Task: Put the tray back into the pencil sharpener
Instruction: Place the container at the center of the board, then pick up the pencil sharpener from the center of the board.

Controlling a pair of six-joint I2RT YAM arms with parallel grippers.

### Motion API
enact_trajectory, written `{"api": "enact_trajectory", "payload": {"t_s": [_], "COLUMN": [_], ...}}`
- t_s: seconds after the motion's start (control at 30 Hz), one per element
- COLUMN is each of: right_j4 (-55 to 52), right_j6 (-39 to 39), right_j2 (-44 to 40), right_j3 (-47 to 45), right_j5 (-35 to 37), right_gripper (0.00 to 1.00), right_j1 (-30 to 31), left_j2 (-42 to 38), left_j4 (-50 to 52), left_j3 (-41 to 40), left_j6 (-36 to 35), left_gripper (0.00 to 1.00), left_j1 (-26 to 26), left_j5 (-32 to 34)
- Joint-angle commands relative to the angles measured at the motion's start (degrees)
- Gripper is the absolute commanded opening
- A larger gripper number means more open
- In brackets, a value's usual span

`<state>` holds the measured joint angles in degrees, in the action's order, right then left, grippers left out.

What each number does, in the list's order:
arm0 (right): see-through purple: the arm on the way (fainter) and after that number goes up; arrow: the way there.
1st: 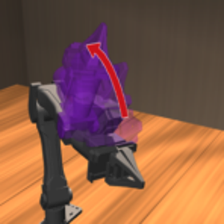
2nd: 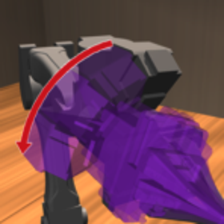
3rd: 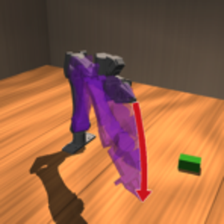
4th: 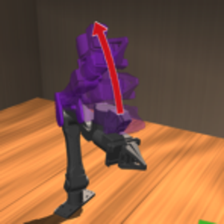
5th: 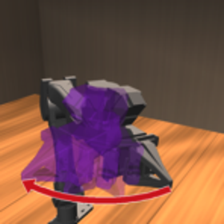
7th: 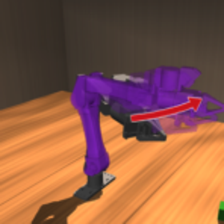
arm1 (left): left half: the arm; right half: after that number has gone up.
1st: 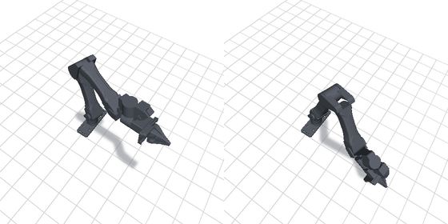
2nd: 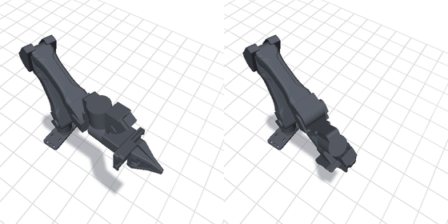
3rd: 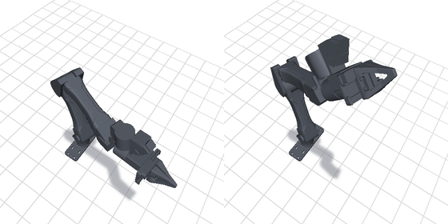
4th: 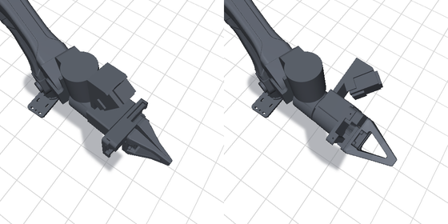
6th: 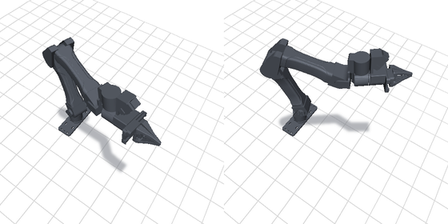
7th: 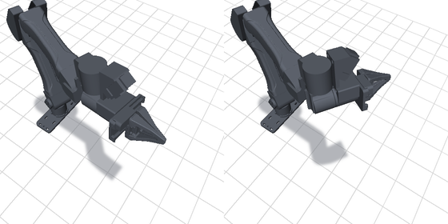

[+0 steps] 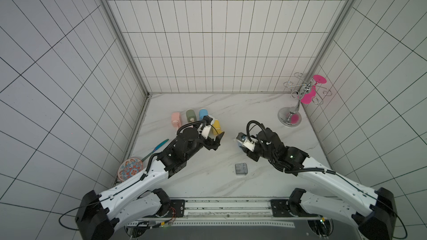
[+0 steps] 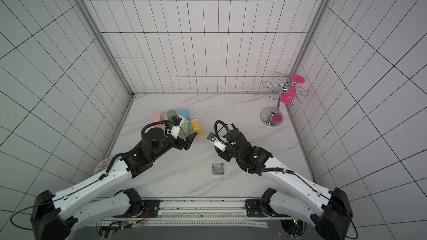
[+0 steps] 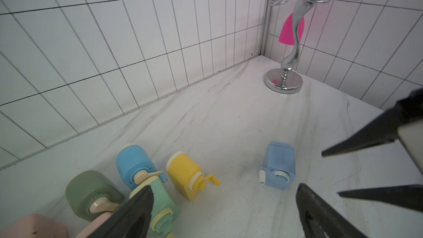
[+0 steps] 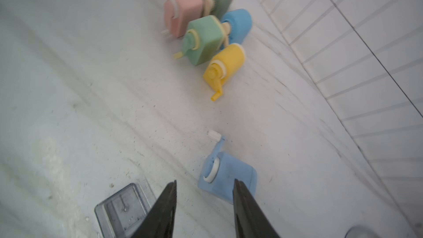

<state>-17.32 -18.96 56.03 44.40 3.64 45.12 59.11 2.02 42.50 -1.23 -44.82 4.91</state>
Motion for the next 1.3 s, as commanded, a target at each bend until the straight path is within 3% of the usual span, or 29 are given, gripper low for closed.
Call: {"api": "enact_trajectory", "payload": {"t_s": [0.0, 0.07, 0.23, 0.57, 1.0, 1.27], "right_j4": [-2.4, -9.1, -17.0, -19.7, -20.5, -20.4], "right_j6": [27.2, 36.5, 41.3, 43.7, 44.1, 44.1], "right_j2": [-7.5, -12.8, -21.6, -29.1, -29.6, -29.2], "right_j3": [-3.4, -3.3, -3.8, -5.8, -5.8, -5.8], "right_j5": [15.9, 18.2, 18.1, 19.2, 19.0, 19.1], "right_gripper": [0.56, 0.54, 0.54, 0.54, 0.54, 0.54], "right_j1": [-4.0, -7.7, -11.3, -11.4, -11.3, -11.3], "left_j2": [5.5, 10.2, 23.1, 48.3, 58.8, 61.8], "left_j4": [1.5, 2.6, 5.7, 24.5, 29.1, 30.4], "left_j3": [3.7, 6.4, 14.1, 39.0, 47.7, 49.2], "left_j6": [-5.0, -5.9, -9.5, -8.9, -5.7, -5.7], "left_gripper": [0.98, 0.98, 0.98, 0.97, 0.96, 0.84], "left_j1": [-3.9, -6.7, -13.6, -13.6, -10.2, -9.5], "left_j5": [-2.2, -1.6, 4.5, 6.3, -1.4, -2.3]}}
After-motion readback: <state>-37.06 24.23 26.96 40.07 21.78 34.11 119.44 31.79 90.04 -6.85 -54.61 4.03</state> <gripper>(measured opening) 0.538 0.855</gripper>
